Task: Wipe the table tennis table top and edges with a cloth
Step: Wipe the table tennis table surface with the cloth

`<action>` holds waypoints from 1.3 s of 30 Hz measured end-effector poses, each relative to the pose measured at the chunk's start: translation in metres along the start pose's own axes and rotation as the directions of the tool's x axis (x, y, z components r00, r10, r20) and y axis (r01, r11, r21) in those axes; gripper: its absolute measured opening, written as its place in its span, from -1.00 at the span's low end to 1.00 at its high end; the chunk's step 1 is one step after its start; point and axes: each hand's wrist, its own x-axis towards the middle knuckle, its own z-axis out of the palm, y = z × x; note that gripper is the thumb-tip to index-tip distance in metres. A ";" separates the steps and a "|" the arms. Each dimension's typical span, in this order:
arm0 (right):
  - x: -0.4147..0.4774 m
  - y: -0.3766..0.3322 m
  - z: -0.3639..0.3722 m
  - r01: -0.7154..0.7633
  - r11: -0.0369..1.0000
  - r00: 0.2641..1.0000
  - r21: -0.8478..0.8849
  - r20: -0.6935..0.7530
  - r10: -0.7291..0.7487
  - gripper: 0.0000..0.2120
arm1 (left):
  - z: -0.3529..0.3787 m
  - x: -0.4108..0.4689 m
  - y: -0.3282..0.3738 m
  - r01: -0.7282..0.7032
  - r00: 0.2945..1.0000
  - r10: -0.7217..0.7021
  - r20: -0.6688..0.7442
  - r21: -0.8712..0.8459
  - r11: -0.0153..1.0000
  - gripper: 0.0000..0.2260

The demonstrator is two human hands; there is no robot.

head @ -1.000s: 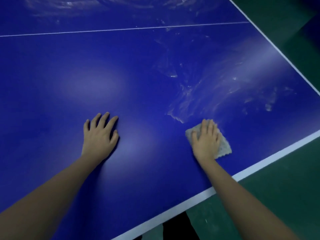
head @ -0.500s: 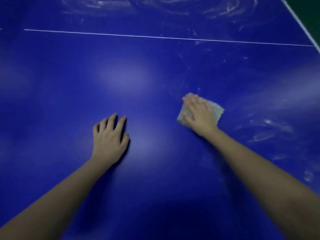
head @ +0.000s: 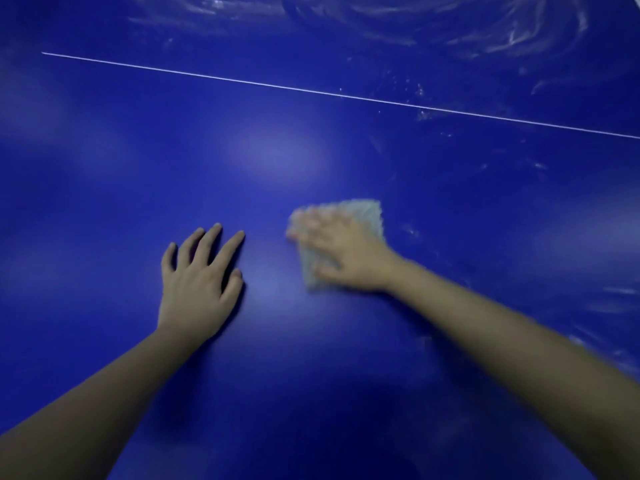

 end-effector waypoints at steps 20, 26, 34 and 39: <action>0.117 0.154 -0.044 -0.470 0.882 0.877 -0.046 -0.137 0.460 -0.50 | -0.002 0.005 0.000 0.014 1.000 -0.015 -0.018 -0.017 1.000 -0.51; 0.014 0.222 -0.040 -0.918 0.370 0.334 0.144 -0.221 0.916 -0.46 | -0.001 0.004 0.001 0.021 1.000 -0.021 -0.020 -0.023 1.000 -0.50; -0.018 -0.005 0.015 -0.306 0.948 0.947 -0.088 -0.132 0.293 -0.41 | 0.001 0.004 0.001 0.009 0.999 -0.009 -0.041 -0.006 1.000 -0.49; -0.040 0.042 -0.002 -0.183 0.983 0.981 -0.036 -0.074 0.180 -0.44 | 0.003 0.004 0.001 0.012 0.999 -0.012 -0.051 -0.001 1.000 -0.48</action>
